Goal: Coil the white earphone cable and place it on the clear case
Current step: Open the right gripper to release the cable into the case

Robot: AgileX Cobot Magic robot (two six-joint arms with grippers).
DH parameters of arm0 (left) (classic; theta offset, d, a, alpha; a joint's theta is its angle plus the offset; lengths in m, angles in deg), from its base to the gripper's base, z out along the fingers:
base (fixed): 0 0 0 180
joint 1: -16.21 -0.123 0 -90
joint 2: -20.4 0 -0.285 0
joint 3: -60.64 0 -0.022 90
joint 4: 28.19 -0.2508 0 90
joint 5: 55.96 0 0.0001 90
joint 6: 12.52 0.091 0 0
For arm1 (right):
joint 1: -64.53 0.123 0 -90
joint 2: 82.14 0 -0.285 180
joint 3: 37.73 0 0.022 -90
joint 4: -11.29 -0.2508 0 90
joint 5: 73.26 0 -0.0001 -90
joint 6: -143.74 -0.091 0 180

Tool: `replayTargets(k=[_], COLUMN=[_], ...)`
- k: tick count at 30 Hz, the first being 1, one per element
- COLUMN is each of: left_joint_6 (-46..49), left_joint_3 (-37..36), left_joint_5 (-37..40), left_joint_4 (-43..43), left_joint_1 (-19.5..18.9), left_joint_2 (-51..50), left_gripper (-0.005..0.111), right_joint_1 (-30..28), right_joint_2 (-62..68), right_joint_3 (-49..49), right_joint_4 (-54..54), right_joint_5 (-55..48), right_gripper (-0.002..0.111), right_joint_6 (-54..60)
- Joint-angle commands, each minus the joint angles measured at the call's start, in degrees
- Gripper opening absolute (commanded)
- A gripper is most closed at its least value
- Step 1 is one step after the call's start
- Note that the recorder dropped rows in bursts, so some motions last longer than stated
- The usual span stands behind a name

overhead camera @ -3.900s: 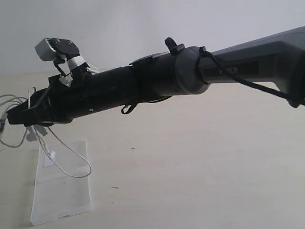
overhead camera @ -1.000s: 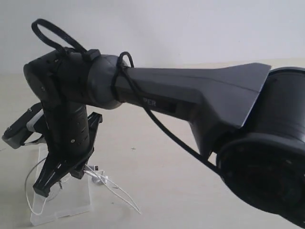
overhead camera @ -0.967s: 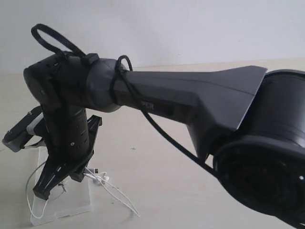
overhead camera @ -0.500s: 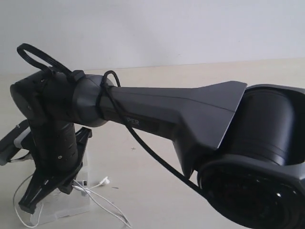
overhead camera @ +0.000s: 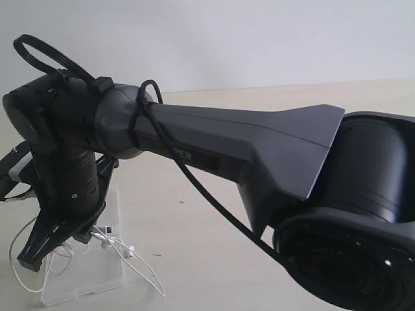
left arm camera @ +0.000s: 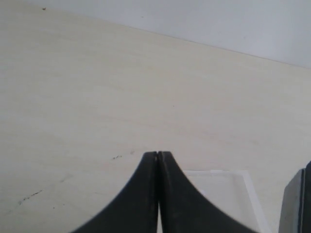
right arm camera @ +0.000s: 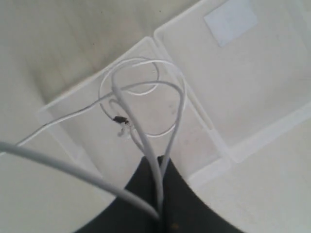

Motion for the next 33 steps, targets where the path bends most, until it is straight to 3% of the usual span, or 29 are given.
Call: replayTargets(k=[1, 11, 33], left_joint_6=[-0.15, -0.03, 0.05], left_joint_3=[-0.26, -0.26, -0.26], left_joint_5=[-0.67, -0.55, -0.55], left_joint_4=[0.37, 0.37, 0.27], left_joint_1=[-0.06, -0.06, -0.06], left_joint_2=[-0.14, -0.14, -0.14], left_gripper=[0.000, 0.000, 0.000], right_joint_1=[0.04, 0.04, -0.08], right_joint_2=[-2.21, 1.46, -0.42], right_joint_3=[2.61, 4.43, 2.03], right_joint_4=[0.81, -2.50, 0.72], right_joint_5=[0.20, 0.20, 0.20], right_gripper=[0.000, 0.000, 0.000], right_joint_6=[-0.16, -0.48, -3.08])
